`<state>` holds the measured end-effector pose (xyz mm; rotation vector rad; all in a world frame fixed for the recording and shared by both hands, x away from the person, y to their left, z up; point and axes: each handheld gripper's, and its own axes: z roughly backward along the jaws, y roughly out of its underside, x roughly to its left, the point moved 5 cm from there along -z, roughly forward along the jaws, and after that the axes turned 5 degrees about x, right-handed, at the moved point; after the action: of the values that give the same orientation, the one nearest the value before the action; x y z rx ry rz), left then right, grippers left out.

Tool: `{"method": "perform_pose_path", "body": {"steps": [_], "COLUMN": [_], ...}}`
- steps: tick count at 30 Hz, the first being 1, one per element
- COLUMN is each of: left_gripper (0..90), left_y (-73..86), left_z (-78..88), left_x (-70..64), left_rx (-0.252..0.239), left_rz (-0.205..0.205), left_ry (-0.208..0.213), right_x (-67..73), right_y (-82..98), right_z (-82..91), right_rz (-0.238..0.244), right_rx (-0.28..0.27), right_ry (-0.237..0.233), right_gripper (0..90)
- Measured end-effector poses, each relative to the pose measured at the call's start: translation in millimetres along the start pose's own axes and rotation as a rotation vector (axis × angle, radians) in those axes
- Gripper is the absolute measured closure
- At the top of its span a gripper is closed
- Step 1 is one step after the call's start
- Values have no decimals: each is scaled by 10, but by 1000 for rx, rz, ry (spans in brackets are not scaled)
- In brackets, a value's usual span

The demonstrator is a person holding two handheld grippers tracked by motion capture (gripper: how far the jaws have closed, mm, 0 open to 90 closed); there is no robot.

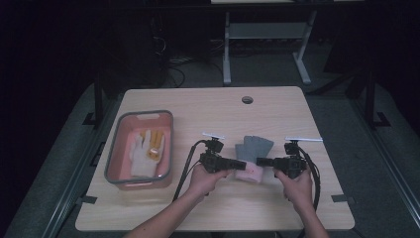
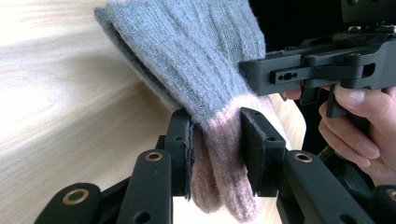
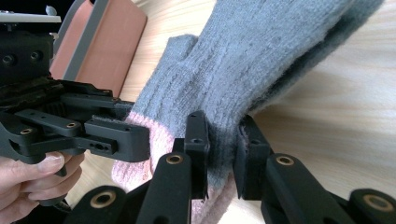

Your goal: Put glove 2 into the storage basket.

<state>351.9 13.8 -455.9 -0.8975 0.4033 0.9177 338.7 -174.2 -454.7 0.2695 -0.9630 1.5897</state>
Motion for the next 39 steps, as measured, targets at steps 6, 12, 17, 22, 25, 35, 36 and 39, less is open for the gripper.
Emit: {"method": "perform_pose_path", "body": {"steps": [6,12,17,22,25,35,36,39], "left_gripper": [656,656,657,657,657,658,658,658], "left_y": [-15,-28,-37,-49,-49,-61,-61,-62], "left_z": [98,181,254,335,382,541,558,596], "left_x": [21,29,30,35,45,61,62,65], "left_rx": [-18,-26,-30,-47,-50,-65,-64,-69], "left_rz": [-1,-2,-6,-8,-13,-14,-15,-15], "left_ry": [3,5,1,5,2,-10,-11,-13], "right_x": [84,150,217,303,324,460,473,507], "right_y": [-52,-95,-132,-185,-196,-270,-276,-292], "right_z": [-30,-42,-60,-74,-86,-138,-145,-160], "right_rz": [16,31,38,54,55,83,78,88], "right_rx": [5,8,10,12,17,28,30,34], "right_ry": [-5,-9,-14,-24,-30,-33,-37,-43], "right_gripper": [773,773,773,773,773,773,773,773]}}
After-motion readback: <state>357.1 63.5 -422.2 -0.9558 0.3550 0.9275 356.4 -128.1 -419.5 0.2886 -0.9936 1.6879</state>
